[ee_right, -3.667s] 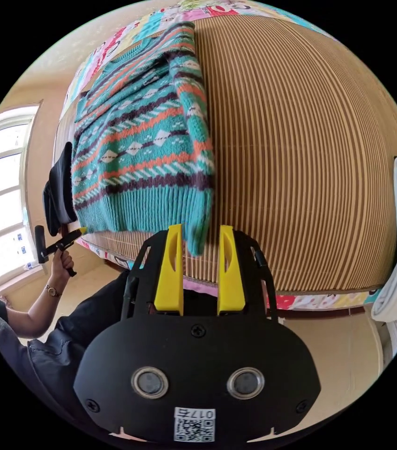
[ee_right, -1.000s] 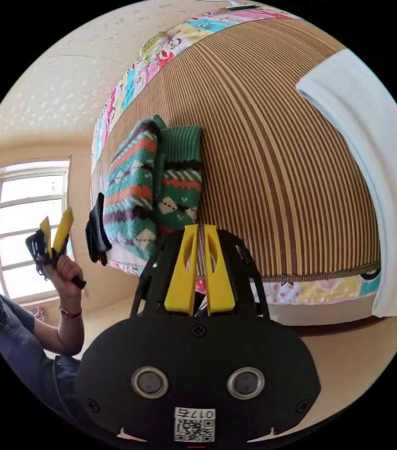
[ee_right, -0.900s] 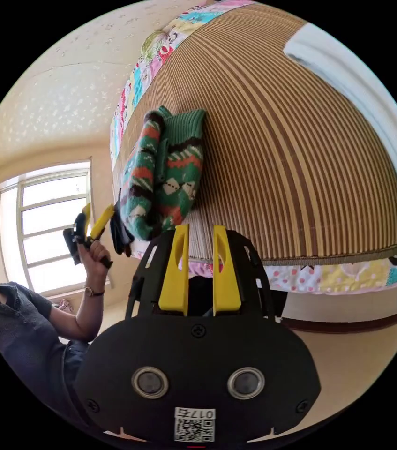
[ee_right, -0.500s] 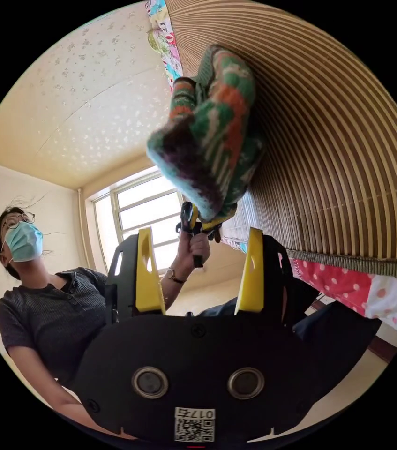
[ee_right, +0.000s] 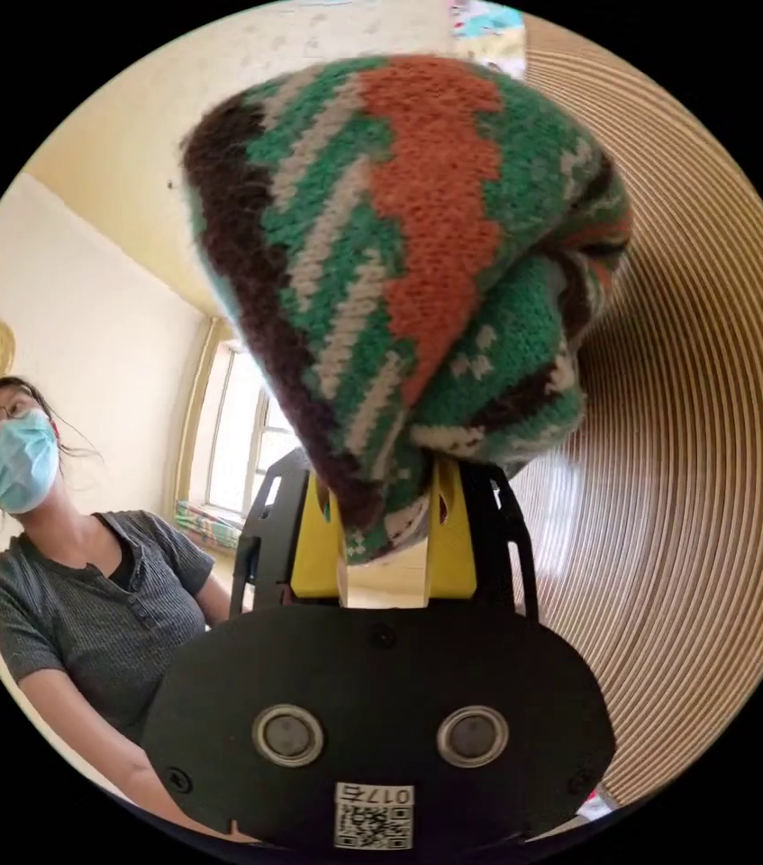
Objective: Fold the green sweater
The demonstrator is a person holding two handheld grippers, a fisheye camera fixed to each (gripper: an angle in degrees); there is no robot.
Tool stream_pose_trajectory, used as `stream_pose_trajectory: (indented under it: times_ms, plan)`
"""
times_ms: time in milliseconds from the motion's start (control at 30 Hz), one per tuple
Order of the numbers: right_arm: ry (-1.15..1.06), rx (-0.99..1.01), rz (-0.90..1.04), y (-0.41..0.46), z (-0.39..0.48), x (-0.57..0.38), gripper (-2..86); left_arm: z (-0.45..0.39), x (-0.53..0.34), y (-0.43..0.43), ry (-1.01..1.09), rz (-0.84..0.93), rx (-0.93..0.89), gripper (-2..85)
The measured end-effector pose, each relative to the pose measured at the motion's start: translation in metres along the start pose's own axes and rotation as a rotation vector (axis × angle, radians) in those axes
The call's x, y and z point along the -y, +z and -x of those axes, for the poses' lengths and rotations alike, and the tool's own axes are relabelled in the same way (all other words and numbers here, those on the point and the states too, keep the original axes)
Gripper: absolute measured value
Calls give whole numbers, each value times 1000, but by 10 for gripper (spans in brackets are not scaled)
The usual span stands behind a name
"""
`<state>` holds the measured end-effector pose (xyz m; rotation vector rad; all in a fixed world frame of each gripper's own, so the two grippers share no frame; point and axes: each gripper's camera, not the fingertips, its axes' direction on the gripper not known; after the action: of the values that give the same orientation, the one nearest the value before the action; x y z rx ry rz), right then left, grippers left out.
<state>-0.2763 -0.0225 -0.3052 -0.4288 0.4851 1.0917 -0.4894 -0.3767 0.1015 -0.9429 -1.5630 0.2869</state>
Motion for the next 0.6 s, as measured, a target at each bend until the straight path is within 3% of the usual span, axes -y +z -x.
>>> stream_pose_trajectory:
  times_ms: [167, 333, 500, 600]
  plan:
    - [-201, -12, -96, -47, 79, 34, 136, -46, 8, -11, 115, 9, 24, 61]
    - [-425, -10, -281, -187, 187, 18, 135, -69, 15, -6, 120, 64, -20, 63]
    - [-451, -78, -450, -321, 249, -43, 138, -96, 20, 3, 117, 145, 8, 64]
    - [-373, -101, -574, -394, 233, -93, 141, -99, 24, 9, 55, 163, -5, 64]
